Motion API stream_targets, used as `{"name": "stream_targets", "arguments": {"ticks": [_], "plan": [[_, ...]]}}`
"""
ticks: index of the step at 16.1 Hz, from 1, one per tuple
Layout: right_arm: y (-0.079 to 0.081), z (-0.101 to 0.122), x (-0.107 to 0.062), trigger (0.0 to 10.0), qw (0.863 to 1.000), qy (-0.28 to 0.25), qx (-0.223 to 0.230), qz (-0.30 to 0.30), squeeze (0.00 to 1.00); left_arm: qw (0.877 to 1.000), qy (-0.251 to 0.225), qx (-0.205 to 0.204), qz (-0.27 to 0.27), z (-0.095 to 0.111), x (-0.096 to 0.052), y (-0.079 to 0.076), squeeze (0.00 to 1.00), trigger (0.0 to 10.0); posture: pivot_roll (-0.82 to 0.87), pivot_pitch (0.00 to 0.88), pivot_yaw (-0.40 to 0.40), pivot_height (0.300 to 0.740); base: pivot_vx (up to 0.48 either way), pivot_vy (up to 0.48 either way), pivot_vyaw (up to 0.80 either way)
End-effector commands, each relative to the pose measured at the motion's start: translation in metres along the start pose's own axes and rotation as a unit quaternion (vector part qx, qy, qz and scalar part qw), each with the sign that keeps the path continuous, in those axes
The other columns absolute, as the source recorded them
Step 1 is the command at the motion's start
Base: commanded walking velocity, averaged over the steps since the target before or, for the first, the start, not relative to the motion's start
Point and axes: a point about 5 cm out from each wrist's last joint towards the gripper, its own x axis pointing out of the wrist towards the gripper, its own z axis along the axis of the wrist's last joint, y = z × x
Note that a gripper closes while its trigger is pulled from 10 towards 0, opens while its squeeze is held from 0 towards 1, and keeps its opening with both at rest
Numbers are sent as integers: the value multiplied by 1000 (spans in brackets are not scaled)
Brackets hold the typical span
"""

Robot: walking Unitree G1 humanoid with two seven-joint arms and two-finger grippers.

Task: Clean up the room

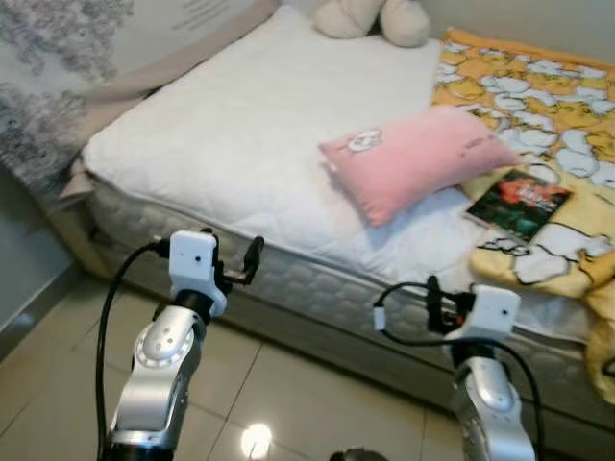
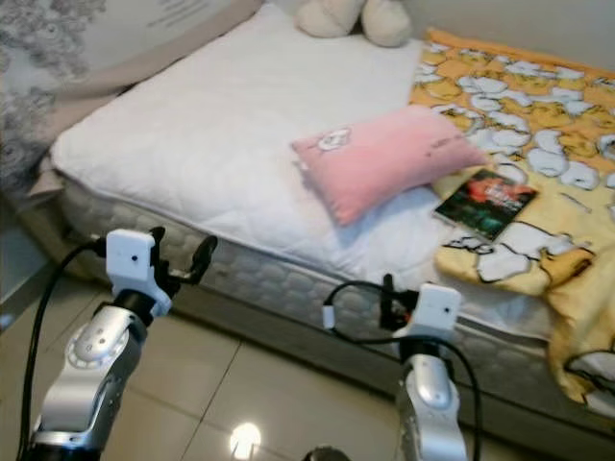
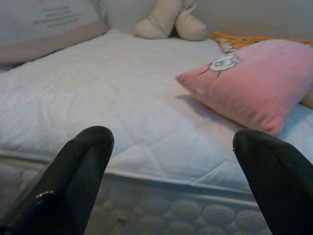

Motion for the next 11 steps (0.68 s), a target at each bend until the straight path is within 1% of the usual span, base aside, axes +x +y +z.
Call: {"name": "stream_targets", "arguments": {"ticks": [1, 5, 7, 8, 9, 11], "plan": [[-3, 5, 2, 10000, 1000, -11, -9, -3, 0, 999, -20, -4, -25, 8, 2, -9, 0, 10000, -4, 0, -18, 719, 270, -394, -594], [-3, 13, 8, 10000, 1000, -25, -5, -5, 0, 998, -33, -1, -59, 12, 3, -19, 0, 10000, -11, 0, -13, 719, 272, -393, -587], [1, 13, 9, 10000, 1000, -26, -11, 7, 0, 997, -33, -2, -63, 12, 4, -20, 0, 10000, -11, 0, -14, 719, 274, -390, -584], [2, 14, 10, 10000, 999, -28, -13, 7, 0, 997, -31, -5, -65, 12, 4, -20, 0, 10000, -10, 0, -14, 719, 375, -296, 0], [3, 14, 10, 10000, 999, -28, -14, 9, 0, 998, -28, 0, -63, 11, 5, -20, 0, 10000, -9, 0, -15, 719, 311, 0, 0], [5, 16, 12, 10000, 999, -35, -19, 17, 0, 998, -19, 11, -51, 8, 7, -18, 0, 10000, -7, 0, -16, 719, 0, 0, 0]]}}
